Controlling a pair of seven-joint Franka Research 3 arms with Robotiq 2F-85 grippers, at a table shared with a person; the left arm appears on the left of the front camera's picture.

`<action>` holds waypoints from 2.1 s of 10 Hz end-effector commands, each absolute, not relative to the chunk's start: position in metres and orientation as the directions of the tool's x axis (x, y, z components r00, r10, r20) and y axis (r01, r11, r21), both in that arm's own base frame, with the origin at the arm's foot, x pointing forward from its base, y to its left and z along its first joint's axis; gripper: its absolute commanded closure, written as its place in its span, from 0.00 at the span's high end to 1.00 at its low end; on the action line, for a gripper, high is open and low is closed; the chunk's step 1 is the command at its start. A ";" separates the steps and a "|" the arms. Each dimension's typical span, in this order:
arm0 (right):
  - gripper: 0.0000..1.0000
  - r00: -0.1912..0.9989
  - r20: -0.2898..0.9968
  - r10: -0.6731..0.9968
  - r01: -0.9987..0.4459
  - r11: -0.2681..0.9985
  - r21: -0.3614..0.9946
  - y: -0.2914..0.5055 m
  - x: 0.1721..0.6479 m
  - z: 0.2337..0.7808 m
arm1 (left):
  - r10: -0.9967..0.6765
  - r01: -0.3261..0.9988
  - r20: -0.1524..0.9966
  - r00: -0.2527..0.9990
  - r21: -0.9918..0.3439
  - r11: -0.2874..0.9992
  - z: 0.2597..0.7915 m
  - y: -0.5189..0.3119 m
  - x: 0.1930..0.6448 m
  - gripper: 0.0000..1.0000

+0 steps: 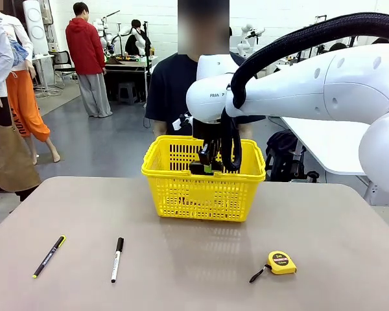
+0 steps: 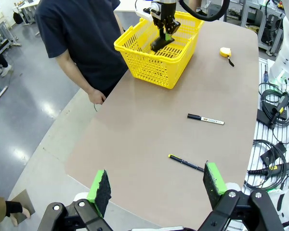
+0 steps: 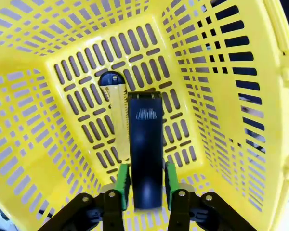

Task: Place the items the person wants into the basket.
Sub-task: Pick up the item the person points to and place it in the Market Basket.

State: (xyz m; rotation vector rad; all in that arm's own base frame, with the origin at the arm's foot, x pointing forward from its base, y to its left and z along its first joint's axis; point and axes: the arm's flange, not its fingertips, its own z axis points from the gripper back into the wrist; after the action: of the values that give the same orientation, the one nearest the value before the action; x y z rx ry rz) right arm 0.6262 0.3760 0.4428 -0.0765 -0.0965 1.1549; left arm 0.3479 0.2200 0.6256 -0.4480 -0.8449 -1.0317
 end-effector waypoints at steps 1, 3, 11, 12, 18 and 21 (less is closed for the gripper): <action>1.00 0.423 0.026 0.906 -0.900 0.423 -0.106 0.369 0.620 0.445 | -0.560 0.889 0.798 0.221 0.071 0.452 0.626 0.222 0.348 1.00; 1.00 0.426 0.020 0.904 -0.900 0.426 -0.097 0.370 0.622 0.445 | -0.560 0.889 0.798 0.221 0.071 0.452 0.626 0.222 0.348 1.00; 1.00 0.411 0.244 0.878 -0.910 0.410 0.060 0.246 0.449 0.654 | -0.560 0.889 0.798 0.221 0.071 0.452 0.626 0.222 0.348 1.00; 1.00 0.452 0.283 0.846 -0.887 0.461 0.040 0.191 0.412 0.685 | -0.560 0.889 0.798 0.221 0.071 0.452 0.626 0.222 0.348 1.00; 1.00 0.617 0.395 0.680 -0.750 0.661 0.033 -0.090 0.336 0.655 | -0.560 0.889 0.798 0.221 0.071 0.452 0.626 0.222 0.348 1.00; 1.00 0.696 0.323 0.641 -0.679 0.734 0.008 -0.115 0.352 0.616 | -0.560 0.889 0.798 0.221 0.071 0.452 0.626 0.222 0.348 1.00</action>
State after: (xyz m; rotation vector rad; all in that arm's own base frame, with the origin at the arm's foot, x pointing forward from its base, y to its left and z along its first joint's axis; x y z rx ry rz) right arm 0.3431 -0.1290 0.6214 0.1666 -0.3355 0.7718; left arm 0.3483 0.2199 0.6271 -0.4431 -0.8440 -1.0336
